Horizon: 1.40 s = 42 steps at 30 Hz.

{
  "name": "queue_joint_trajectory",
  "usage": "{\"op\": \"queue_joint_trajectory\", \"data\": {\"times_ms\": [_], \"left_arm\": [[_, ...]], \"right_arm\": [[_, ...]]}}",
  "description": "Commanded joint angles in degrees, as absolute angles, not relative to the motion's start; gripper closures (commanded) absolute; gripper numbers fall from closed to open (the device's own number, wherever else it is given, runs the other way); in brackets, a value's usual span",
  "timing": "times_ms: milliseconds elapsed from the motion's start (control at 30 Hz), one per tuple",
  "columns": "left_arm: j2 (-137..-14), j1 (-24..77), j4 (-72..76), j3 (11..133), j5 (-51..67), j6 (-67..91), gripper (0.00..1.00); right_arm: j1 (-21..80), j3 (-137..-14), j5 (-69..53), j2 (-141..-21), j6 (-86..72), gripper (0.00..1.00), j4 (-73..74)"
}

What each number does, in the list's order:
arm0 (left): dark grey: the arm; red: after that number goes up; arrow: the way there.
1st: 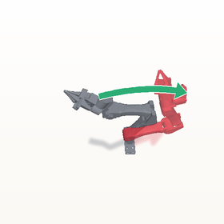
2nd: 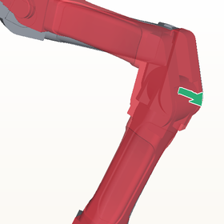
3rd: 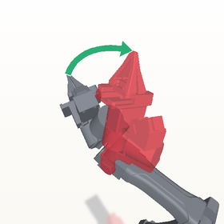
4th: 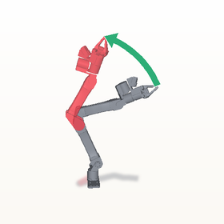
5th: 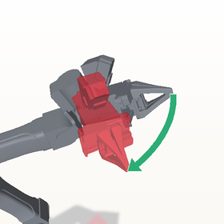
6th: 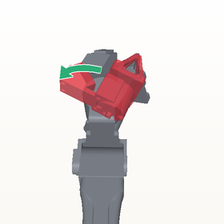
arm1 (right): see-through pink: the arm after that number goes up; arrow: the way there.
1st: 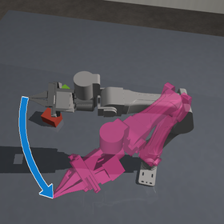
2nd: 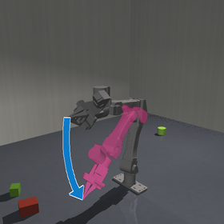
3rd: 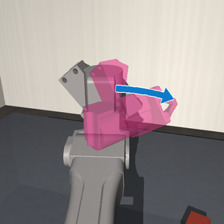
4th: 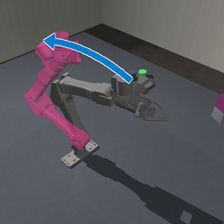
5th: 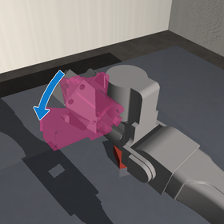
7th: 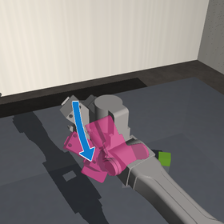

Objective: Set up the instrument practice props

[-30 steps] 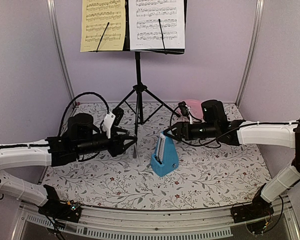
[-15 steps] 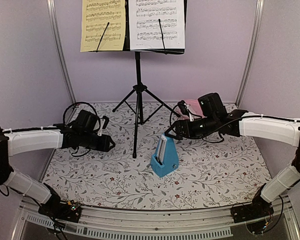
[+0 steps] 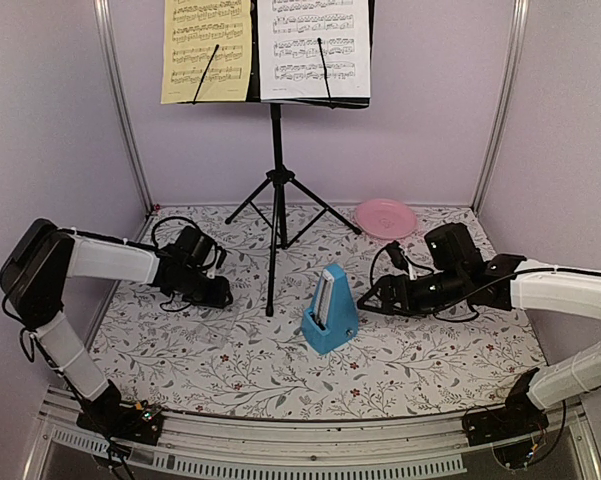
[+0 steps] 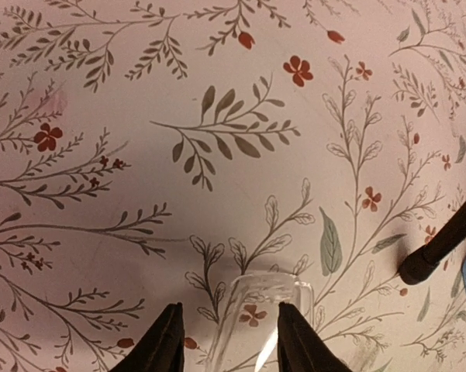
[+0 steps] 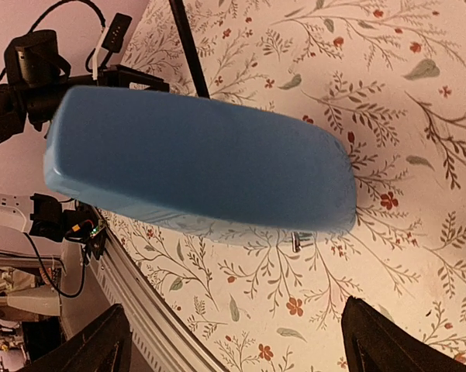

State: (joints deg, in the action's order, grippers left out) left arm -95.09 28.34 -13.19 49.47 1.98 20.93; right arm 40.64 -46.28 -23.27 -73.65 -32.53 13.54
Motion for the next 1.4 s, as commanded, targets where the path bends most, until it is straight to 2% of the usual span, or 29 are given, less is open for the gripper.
{"op": "queue_joint_trajectory", "data": {"times_ms": [0, 167, 267, 400, 500, 800, 1133, 1367], "left_arm": [[-96.3, 27.3, -11.5, 49.7, 2.5, 20.4, 0.65], [-94.3, 27.4, -13.7, 50.8, 2.3, 20.5, 0.44], [-86.0, 29.8, -8.7, 48.6, 4.3, 19.4, 0.4], [-76.5, 35.0, 2.3, 42.8, 7.7, 15.8, 0.44], [-75.3, 37.0, 7.5, 40.3, 10.4, 15.8, 0.5], [-86.2, 43.8, 9.9, 46.3, 11.5, 14.6, 0.67], [-97.5, 47.4, 7.5, 54.8, 10.2, 14.7, 0.69], [-103.0, 47.7, 3.1, 59.6, 7.1, 12.9, 0.71]], "right_arm": [[40.6, -40.3, -23.7, -69.4, -38.1, 0.05, 12.0], [40.5, -33.6, -24.4, -66.6, -40.8, 0.07, 8.3], [40.6, -32.1, -24.5, -66.8, -41.2, 0.09, 7.1], [40.6, -32.4, -25.7, -70.2, -41.0, 0.15, 4.6], [40.7, -33.9, -26.8, -74.2, -40.2, 0.21, 2.7], [41.0, -40.1, -27.4, -84.4, -38.2, 0.39, -0.2], [41.0, -45.1, -25.9, -91.2, -38.0, 0.48, -0.9], [40.8, -47.4, -24.7, -94.0, -38.2, 0.49, -0.3]]}}
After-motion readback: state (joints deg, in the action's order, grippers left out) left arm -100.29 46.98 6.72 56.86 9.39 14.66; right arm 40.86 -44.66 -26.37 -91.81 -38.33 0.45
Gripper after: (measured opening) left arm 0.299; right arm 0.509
